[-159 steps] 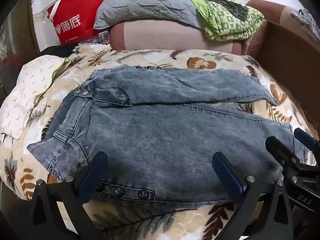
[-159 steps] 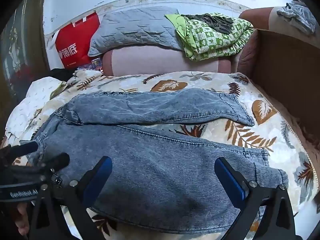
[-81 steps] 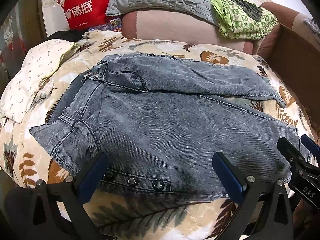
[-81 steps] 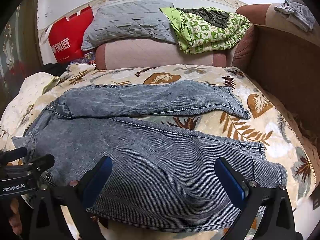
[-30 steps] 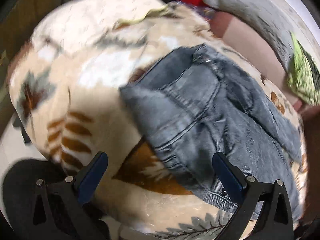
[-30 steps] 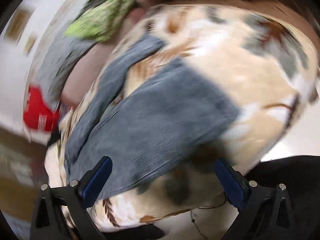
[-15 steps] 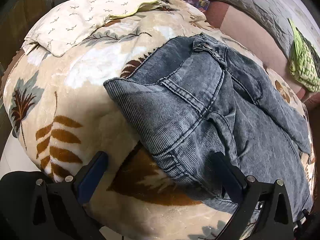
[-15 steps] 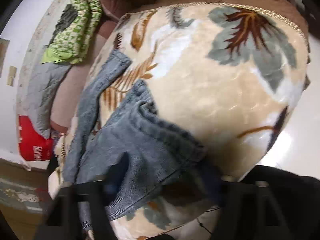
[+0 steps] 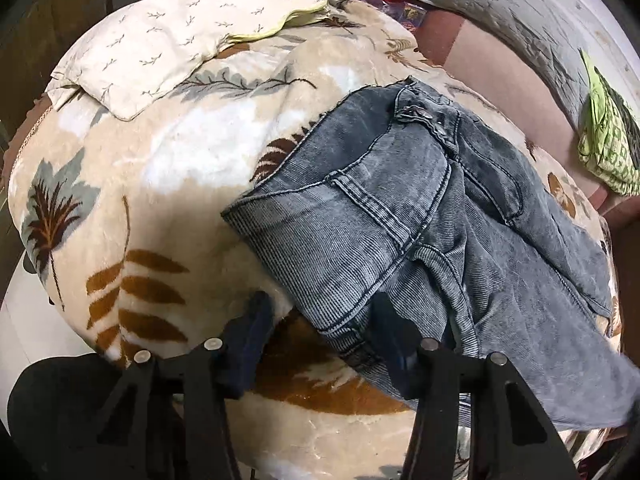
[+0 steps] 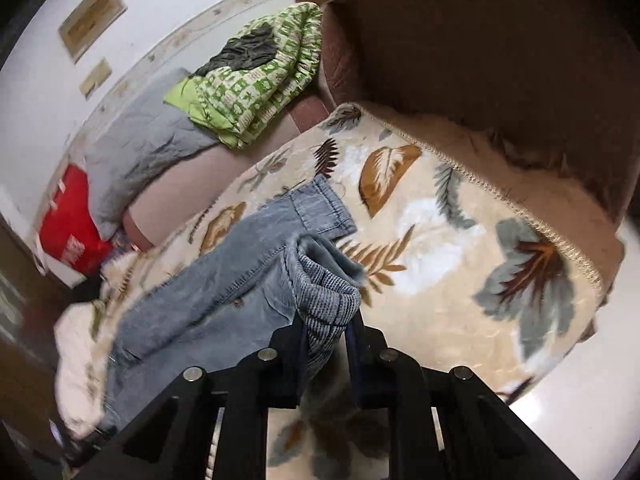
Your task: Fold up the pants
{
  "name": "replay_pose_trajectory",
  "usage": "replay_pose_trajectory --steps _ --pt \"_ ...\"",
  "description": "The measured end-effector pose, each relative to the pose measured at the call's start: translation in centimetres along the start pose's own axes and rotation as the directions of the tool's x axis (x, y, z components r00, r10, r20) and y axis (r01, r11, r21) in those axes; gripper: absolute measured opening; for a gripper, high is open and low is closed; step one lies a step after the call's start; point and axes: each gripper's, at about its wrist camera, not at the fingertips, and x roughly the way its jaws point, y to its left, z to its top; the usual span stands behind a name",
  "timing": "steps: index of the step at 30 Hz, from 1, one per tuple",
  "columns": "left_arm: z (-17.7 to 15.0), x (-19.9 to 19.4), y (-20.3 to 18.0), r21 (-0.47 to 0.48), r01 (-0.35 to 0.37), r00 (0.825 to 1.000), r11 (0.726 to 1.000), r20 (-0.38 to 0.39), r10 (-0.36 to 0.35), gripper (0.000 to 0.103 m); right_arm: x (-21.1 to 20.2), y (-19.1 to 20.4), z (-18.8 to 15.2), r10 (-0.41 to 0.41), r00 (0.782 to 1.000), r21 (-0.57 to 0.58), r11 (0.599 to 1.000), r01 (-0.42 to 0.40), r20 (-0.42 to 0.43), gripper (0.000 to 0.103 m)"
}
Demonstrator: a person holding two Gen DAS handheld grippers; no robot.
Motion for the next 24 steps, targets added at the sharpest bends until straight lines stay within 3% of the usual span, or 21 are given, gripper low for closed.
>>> replay_pose_trajectory --steps 1,3,4,5,8,10,13,16,18,20,21,24 --pt "0.0 -0.1 0.0 -0.002 0.003 1.0 1.0 -0.002 -0.003 0.053 2.2 -1.7 -0.8 -0.043 0.993 0.032 0.998 0.047 -0.107 0.036" --pt "0.1 -0.5 0.0 0.004 0.009 1.0 1.0 -0.01 -0.009 0.053 4.9 -5.7 -2.5 -0.088 0.963 0.166 0.977 0.133 -0.254 0.037" --pt "0.2 -0.9 0.0 0.011 0.009 1.0 1.0 -0.013 -0.009 0.053 5.2 -7.3 -3.0 -0.052 0.954 0.233 0.965 0.125 -0.295 0.038" --pt "0.3 -1.4 0.2 0.013 0.0 1.0 1.0 -0.003 0.0 0.053 4.6 -8.1 -2.8 -0.009 0.961 0.281 0.955 0.09 -0.276 0.04" --pt "0.7 -3.9 -0.4 0.051 -0.028 0.996 0.998 0.084 0.024 0.054 1.8 -7.3 -0.3 -0.068 0.983 0.216 0.971 0.104 -0.168 0.048" --pt "1.1 -5.4 -1.9 0.099 -0.045 0.987 0.994 0.155 0.029 0.063 1.1 -6.0 2.0 -0.035 0.993 0.184 0.981 0.055 -0.11 0.07" --pt "1.1 -6.1 -4.6 0.201 -0.044 0.977 0.979 0.214 0.0 0.075 3.0 -3.8 5.3 0.059 0.993 0.117 0.992 -0.047 -0.106 0.072" --pt "0.7 -4.4 -7.1 0.313 -0.04 0.986 0.949 0.166 -0.014 0.076 8.0 -1.2 7.0 0.054 0.979 0.043 0.998 -0.047 -0.198 0.072" --pt "0.1 -1.6 -8.2 0.373 -0.036 0.997 0.927 0.081 0.006 0.076 10.8 -0.1 7.3 0.039 0.969 0.004 0.999 -0.039 -0.244 0.071" --pt "-0.7 1.4 -8.2 0.409 -0.063 0.997 0.91 -0.022 0.079 0.077 13.8 0.7 6.3 -0.081 0.955 -0.122 0.991 0.048 -0.285 0.07" --pt "-0.9 1.6 -8.1 0.413 -0.06 0.998 0.909 -0.005 0.068 0.08 15.5 1.2 5.5 -0.197 0.93 -0.21 0.968 0.135 -0.309 0.068" --pt "-0.5 0.2 -8.4 0.428 -0.059 0.998 0.902 0.002 0.064 0.08 15.1 3.0 4.7 -0.283 0.929 -0.308 0.929 0.205 -0.237 0.068"
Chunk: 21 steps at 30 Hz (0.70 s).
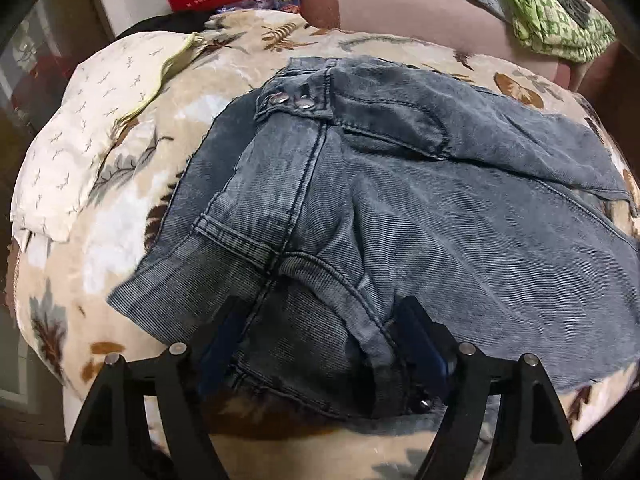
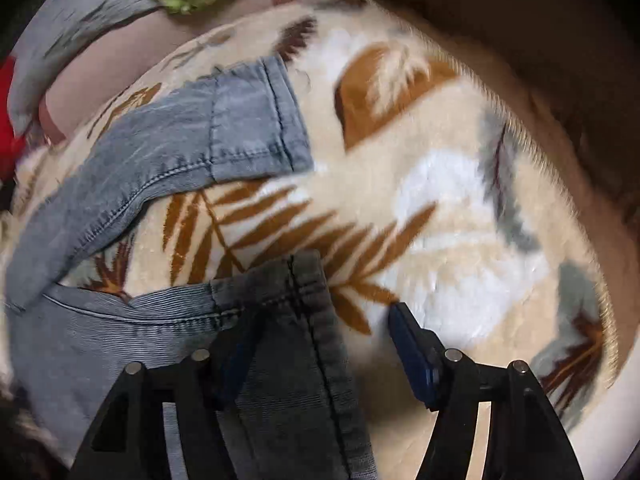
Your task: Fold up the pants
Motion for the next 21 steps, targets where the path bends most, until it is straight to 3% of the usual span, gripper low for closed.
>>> replay_pose_trajectory --steps 4,7,10,12,14,16,17,18,19,21 --pt "3.1 -2.7 0.3 0.016 0.011 0.991 1.0 0.132 -0.013 0.081 -2.4 -0.6 1.8 0.156 0.983 0.077 0.984 -0.163 0.098 0.069" --pt "6.7 -2.1 1.7 -0.058 0.059 0.987 0.997 0.155 -0.049 0.081 -0.8 -2.9 4.4 0.308 0.947 0.229 0.919 -0.32 0.088 0.069" --pt "10.1 0.1 3.0 -0.149 0.113 0.985 0.982 0.149 -0.091 0.081 2.6 -5.0 6.5 0.351 0.934 0.367 0.861 -0.353 0.075 0.069" --pt "12.1 2.0 3.0 -0.167 0.107 0.988 0.98 0.126 -0.086 0.081 4.6 -5.3 7.4 0.374 0.926 0.416 0.835 -0.361 0.052 0.069" --pt "13.5 3.8 2.4 -0.144 0.12 0.989 0.982 0.108 -0.105 0.081 5.3 -4.9 8.2 0.357 0.933 0.393 0.852 -0.347 0.05 0.069" --pt "14.1 5.7 2.0 -0.136 0.086 0.994 0.987 0.073 -0.077 0.081 5.9 -3.9 8.9 0.342 0.939 0.352 0.876 -0.33 0.028 0.069" --pt "14.2 7.1 1.9 -0.129 0.061 0.998 0.99 0.024 -0.059 0.081 6.1 -3.5 9.0 0.335 0.942 0.336 0.885 -0.323 0.021 0.061" --pt "14.2 8.3 1.8 -0.128 0.034 0.999 0.991 -0.012 -0.036 0.081 6.0 -3.0 9.2 0.324 0.946 0.313 0.897 -0.311 0.011 0.047" --pt "14.1 8.9 1.8 -0.128 0.024 0.999 0.991 -0.021 -0.027 0.083 6.0 -2.6 9.4 0.321 0.947 0.302 0.904 -0.304 -0.006 0.019" --pt "13.9 9.6 2.0 -0.138 0.029 0.999 0.99 -0.03 -0.034 0.083 4.9 -2.1 9.6 0.285 0.958 0.26 0.925 -0.277 0.005 0.019"
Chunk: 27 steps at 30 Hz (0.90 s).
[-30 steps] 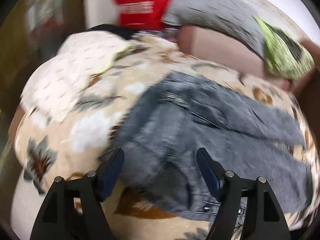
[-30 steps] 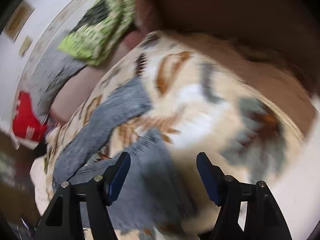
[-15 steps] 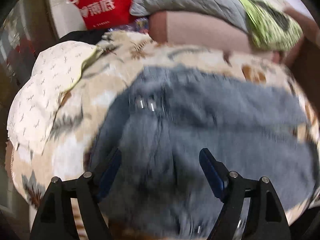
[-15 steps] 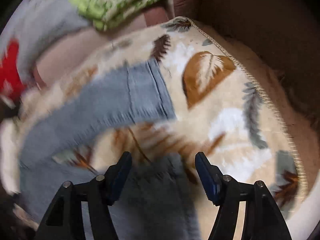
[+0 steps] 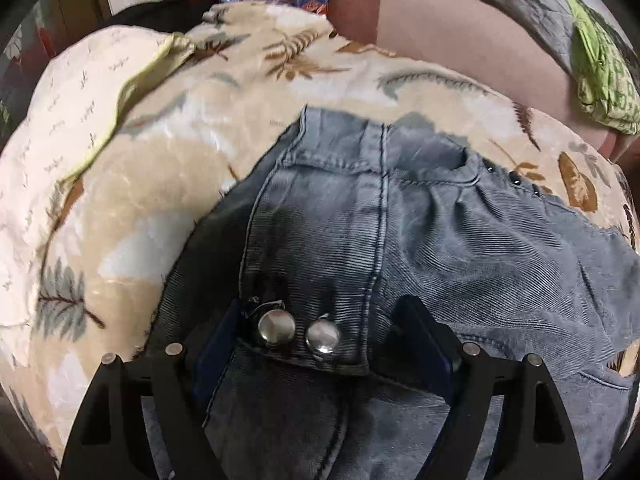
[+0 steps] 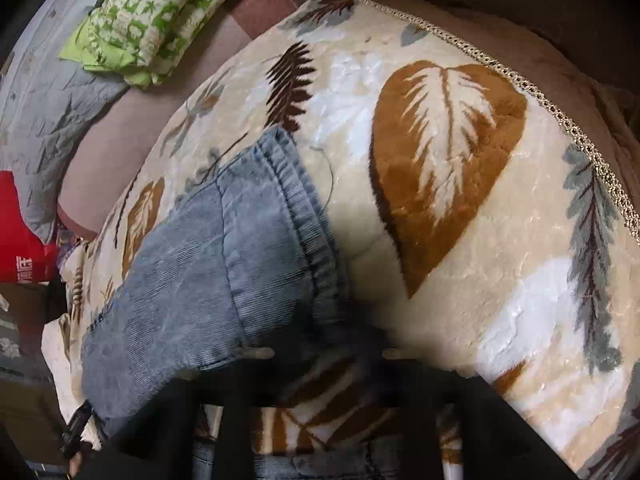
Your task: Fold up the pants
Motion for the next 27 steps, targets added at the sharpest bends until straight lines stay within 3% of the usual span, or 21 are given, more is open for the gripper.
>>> replay_pose_trajectory --steps 4,5,6,7,8,10,12,14,16,20,27 --pt "0.1 0.4 0.4 -0.007 0.004 1.0 1.0 0.002 -0.004 0.084 -3.2 1.7 -0.6 -0.093 0.991 -0.119 0.987 0.104 0.097 0.019" --pt "0.1 0.4 0.3 -0.002 0.001 1.0 1.0 0.002 -0.001 0.084 -2.9 1.8 -1.0 -0.118 0.989 -0.144 0.981 0.13 0.09 0.02" --pt "0.1 0.3 0.3 0.001 0.0 1.0 1.0 0.0 0.0 0.084 -1.8 1.4 -1.3 -0.137 0.99 -0.158 0.977 0.142 0.041 0.021" --pt "0.2 0.2 0.3 0.0 0.004 1.0 1.0 -0.004 -0.004 0.084 0.4 0.9 -1.8 -0.163 0.985 -0.173 0.973 0.15 -0.062 0.025" --pt "0.3 -0.2 0.5 0.002 0.01 1.0 1.0 -0.002 -0.01 0.084 1.3 0.7 -2.1 -0.162 0.982 -0.178 0.973 0.144 -0.094 0.026" --pt "0.8 -1.4 1.3 -0.002 0.022 1.0 1.0 0.02 -0.022 0.083 -0.1 0.8 -1.8 -0.139 0.989 -0.171 0.977 0.131 -0.04 0.03" --pt "1.9 -2.9 2.3 -0.016 0.042 0.997 0.999 0.071 -0.041 0.083 -1.5 1.0 -0.8 -0.096 0.995 -0.151 0.984 0.095 -0.002 0.043" --pt "3.8 -3.8 3.3 -0.043 0.071 0.991 0.997 0.113 -0.065 0.084 -2.7 1.8 0.9 -0.082 0.995 -0.162 0.983 0.091 0.064 0.068" --pt "5.9 -3.6 4.0 -0.087 0.121 0.987 0.989 0.115 -0.111 0.083 -2.6 3.0 3.1 -0.041 0.994 -0.176 0.983 0.058 0.1 0.07" --pt "9.4 -1.0 4.2 -0.185 0.242 0.97 0.953 0.054 -0.236 0.083 0.4 3.6 6.8 0.036 0.998 -0.116 0.993 -0.03 0.054 0.07" --pt "12.3 3.6 3.4 -0.234 0.266 0.962 0.935 -0.003 -0.274 0.083 3.7 3.8 7.9 0.036 0.999 -0.119 0.992 -0.034 0.011 0.07"
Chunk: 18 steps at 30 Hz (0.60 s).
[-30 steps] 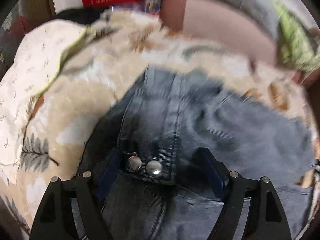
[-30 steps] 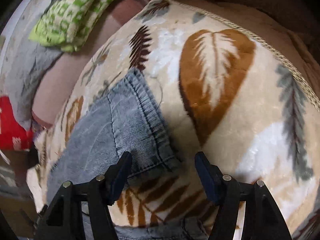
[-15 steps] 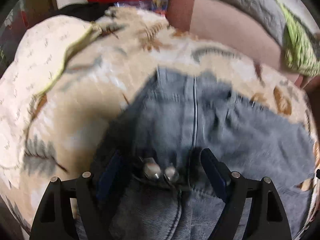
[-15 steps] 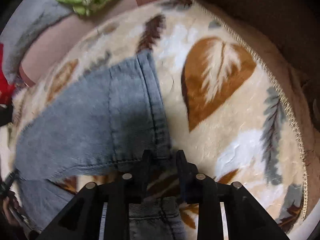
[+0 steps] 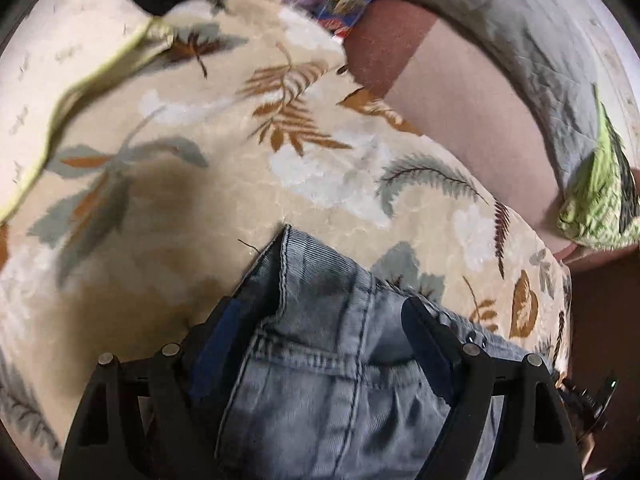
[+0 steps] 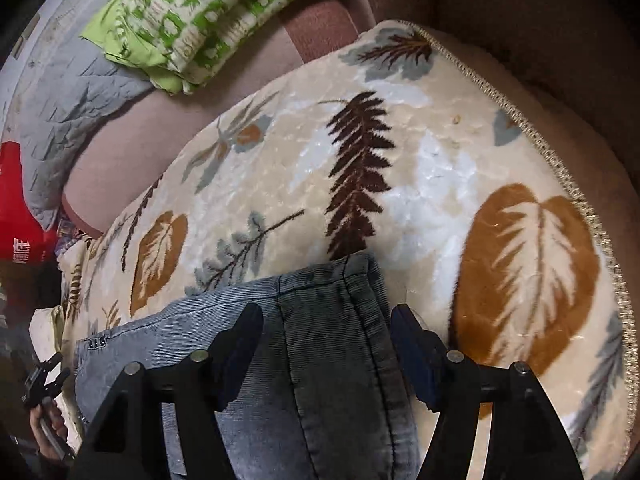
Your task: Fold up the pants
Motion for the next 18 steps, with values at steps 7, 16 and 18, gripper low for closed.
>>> replay_pose_trajectory --steps 7,16,18 --pt "1.2 1.9 0.0 -0.013 0.028 0.999 1.0 -0.027 -0.028 0.052 1.0 -0.9 0.3 0.002 1.0 0.008 1.0 -0.002 -0.012 0.07" --pt "1.6 3.4 -1.1 0.026 0.008 1.0 1.0 -0.006 -0.008 0.049 1.7 -1.1 1.7 0.029 0.999 0.037 0.999 -0.028 -0.015 0.07" --pt "1.7 3.7 -1.5 0.066 -0.044 0.999 0.997 -0.015 0.045 0.007 2.2 -0.3 1.8 0.034 0.999 0.01 0.999 -0.034 -0.027 0.068"
